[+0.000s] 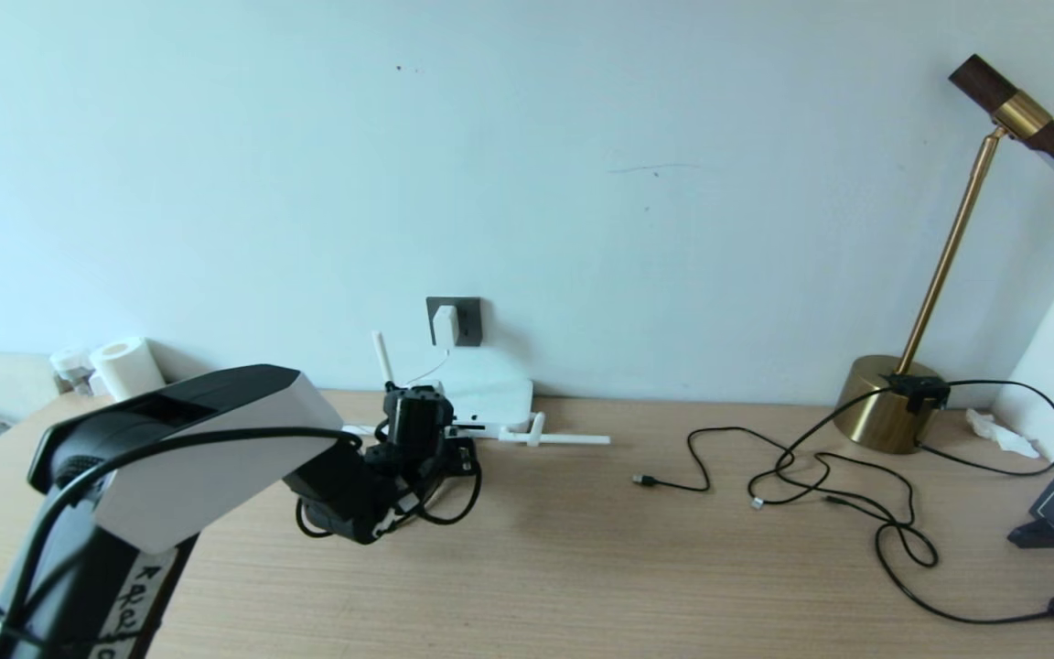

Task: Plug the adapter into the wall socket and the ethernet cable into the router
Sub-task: Align cable and router interface

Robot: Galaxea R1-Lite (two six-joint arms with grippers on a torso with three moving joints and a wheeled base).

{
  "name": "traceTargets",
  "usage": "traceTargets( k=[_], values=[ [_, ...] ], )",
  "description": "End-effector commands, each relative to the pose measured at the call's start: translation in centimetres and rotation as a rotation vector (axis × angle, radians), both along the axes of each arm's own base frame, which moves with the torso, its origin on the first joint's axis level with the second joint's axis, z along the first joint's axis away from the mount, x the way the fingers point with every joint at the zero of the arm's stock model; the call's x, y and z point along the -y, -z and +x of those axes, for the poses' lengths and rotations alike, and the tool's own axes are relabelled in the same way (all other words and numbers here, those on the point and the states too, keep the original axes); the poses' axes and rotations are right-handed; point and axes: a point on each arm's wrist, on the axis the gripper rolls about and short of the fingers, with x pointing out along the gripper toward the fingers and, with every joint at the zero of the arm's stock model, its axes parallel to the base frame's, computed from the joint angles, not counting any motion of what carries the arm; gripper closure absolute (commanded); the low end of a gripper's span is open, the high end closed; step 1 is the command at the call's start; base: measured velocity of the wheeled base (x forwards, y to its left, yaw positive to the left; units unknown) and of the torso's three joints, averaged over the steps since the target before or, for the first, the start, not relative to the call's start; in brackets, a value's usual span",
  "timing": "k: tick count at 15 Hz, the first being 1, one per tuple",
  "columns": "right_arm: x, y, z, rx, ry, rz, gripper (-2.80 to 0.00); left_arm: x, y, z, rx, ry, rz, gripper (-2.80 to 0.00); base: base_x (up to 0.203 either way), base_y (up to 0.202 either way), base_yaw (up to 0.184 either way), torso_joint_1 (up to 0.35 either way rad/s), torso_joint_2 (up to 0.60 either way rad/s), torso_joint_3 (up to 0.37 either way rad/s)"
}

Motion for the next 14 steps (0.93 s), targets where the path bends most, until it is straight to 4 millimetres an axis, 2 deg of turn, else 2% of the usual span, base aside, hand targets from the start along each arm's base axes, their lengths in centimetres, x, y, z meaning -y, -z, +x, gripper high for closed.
traceTargets(
  k=[1,14],
  values=[
    [0.0,0.0,0.01,-0.002,-0.001,-0.001,-2.8,-0.02,-0.52,-0.02,0.015,-0.002,-0.006,0.0,0.0,0.0,0.0,0.0,0.0,0.0],
    [0.0,0.0,0.01,-0.002,-0.001,-0.001,-2.8,-0.08,-0.4,-0.37,0.004,-0.001,0.0,0.0,0.0,0.0,0.0,0.0,0.0,0.0]
  ],
)
